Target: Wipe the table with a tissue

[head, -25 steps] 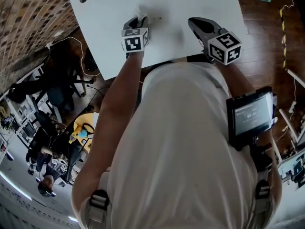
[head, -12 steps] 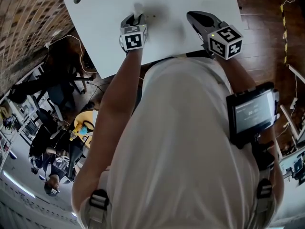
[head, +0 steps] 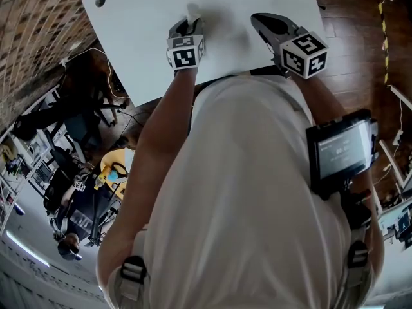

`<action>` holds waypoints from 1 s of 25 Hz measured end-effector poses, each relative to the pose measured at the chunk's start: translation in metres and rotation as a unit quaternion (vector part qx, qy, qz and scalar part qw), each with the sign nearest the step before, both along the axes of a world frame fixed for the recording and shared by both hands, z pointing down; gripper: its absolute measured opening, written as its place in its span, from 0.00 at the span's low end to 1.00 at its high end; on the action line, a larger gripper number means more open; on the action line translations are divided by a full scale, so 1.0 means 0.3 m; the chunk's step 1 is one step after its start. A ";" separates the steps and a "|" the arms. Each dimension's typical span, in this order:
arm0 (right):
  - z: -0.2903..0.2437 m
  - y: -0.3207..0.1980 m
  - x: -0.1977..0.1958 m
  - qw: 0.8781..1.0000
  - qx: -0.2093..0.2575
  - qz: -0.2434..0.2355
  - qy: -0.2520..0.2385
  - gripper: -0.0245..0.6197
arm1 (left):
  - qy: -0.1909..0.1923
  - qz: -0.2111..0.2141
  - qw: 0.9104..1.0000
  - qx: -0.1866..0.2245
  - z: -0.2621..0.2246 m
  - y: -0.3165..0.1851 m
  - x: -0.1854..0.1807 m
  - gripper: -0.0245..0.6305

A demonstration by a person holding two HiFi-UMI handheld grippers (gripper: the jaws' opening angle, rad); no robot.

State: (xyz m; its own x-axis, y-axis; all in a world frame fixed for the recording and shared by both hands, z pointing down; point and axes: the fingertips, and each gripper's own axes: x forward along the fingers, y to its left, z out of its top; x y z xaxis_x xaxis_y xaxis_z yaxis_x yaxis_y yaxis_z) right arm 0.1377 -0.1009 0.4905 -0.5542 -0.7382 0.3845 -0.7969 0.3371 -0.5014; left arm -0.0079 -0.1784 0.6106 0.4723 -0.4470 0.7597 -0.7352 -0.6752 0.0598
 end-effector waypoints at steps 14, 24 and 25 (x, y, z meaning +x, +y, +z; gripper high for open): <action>0.006 -0.010 0.008 1.000 0.004 -0.005 0.001 0.05 | -0.010 0.090 0.996 -0.013 0.021 0.048 0.103 0.18; -0.004 -0.023 0.003 1.000 0.009 -0.005 -0.004 0.05 | 0.005 0.064 0.998 -0.011 -0.021 0.035 0.022 0.19; -0.004 -0.020 0.003 1.000 0.008 -0.006 -0.003 0.05 | -0.001 0.052 0.999 -0.009 -0.018 0.018 0.001 0.19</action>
